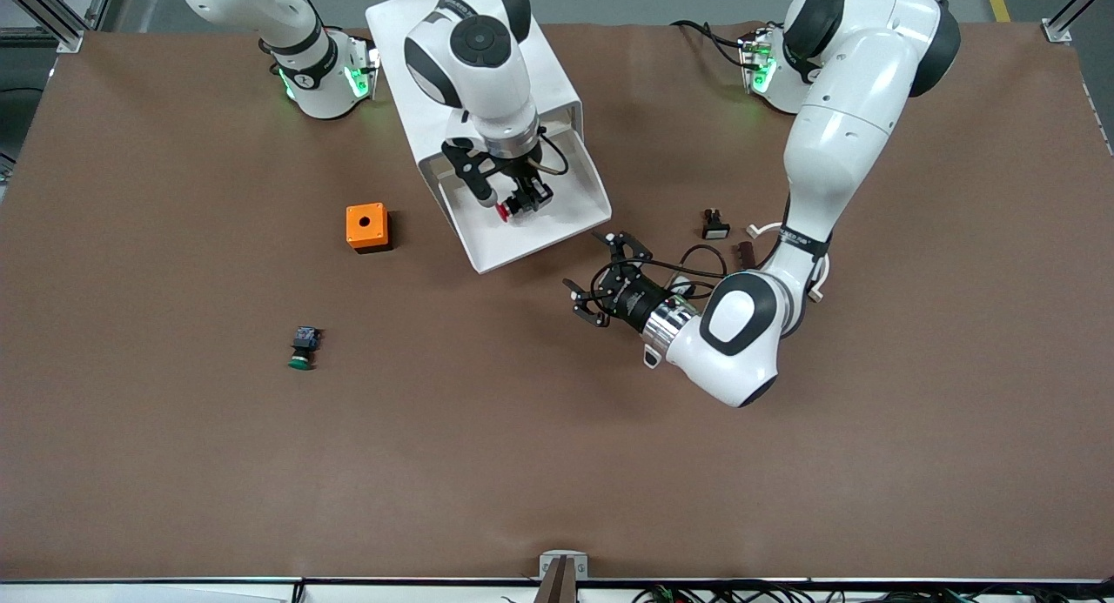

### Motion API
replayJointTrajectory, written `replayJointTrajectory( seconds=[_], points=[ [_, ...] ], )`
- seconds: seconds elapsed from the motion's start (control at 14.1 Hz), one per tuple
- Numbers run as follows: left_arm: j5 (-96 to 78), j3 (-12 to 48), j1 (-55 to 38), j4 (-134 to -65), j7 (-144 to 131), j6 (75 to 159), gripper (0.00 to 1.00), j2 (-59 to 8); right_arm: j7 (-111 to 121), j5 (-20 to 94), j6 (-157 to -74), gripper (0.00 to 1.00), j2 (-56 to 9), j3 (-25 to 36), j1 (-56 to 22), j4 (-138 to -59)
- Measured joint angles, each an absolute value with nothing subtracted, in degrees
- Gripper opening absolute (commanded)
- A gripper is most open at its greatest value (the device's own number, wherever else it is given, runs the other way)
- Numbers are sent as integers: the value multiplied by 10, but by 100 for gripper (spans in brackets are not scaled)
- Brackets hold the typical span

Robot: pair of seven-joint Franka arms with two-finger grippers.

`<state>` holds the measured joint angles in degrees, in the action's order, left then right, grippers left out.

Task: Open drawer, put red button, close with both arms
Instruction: 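Carry the red button into the open drawer with the right gripper, then release the red button in the drawer and withdraw the right gripper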

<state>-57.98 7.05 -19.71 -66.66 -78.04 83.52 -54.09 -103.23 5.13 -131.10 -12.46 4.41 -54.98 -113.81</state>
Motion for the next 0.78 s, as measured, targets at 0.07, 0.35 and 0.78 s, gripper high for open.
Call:
replayJointTrajectory(
  seconds=[0.07,0.35,0.78],
  points=[
    [-552,70,-202,-665,-742,845,100,-532,-1036,51,-1311,0,-127,44,-553,-1137],
    [-432,70,-235,-662,-641,926,100,-483,-1046,51,-1311,99,-132,44,-559,-1137],
    [-254,69,-283,-662,-607,1037,100,-457,-1028,51,-1304,100,-135,51,-558,-1116]
  ],
)
